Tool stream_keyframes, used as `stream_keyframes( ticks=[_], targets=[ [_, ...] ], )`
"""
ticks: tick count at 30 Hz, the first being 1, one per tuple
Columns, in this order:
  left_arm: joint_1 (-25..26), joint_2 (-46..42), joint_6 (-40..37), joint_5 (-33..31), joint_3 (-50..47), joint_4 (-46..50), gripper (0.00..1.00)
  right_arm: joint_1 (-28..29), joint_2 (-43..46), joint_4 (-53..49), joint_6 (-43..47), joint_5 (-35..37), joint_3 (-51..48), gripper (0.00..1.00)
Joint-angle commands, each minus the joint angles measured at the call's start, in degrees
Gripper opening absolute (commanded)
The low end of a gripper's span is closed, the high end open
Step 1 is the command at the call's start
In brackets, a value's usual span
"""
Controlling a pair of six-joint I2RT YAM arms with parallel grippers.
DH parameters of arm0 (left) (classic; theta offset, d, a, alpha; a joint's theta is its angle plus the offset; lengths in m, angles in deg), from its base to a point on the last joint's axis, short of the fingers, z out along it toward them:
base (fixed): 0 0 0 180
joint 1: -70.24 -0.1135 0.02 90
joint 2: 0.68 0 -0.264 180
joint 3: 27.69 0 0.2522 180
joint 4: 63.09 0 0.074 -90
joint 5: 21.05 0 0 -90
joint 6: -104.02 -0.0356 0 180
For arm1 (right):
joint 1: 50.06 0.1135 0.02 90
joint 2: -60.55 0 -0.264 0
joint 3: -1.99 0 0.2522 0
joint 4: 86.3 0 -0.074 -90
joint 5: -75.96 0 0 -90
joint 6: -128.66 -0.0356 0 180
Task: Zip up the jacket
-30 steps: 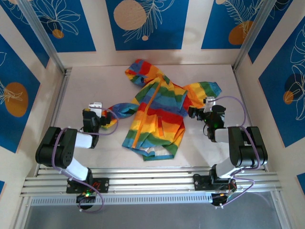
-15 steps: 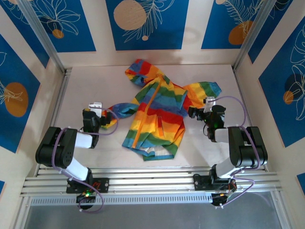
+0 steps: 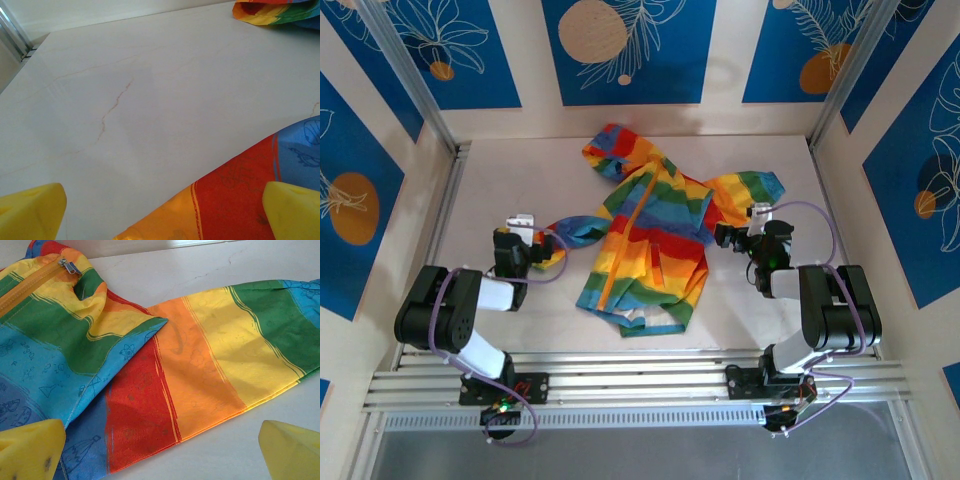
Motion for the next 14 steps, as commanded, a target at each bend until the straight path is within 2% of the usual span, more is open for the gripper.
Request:
stream_keyframes(
  ticks=[1,14],
  targets=[
    [-0.7,0.0,0.6,0.7,0.8,-1.6,1.00,0.1,-0.1,0.1,1.0,0.6,0.9,0.99],
    [-0.7,-0.1,0.6,0.8,0.8,-1.4,1.00,0.0,-0.1,0.1,1.0,0.5,1.0,0.99]
  ],
)
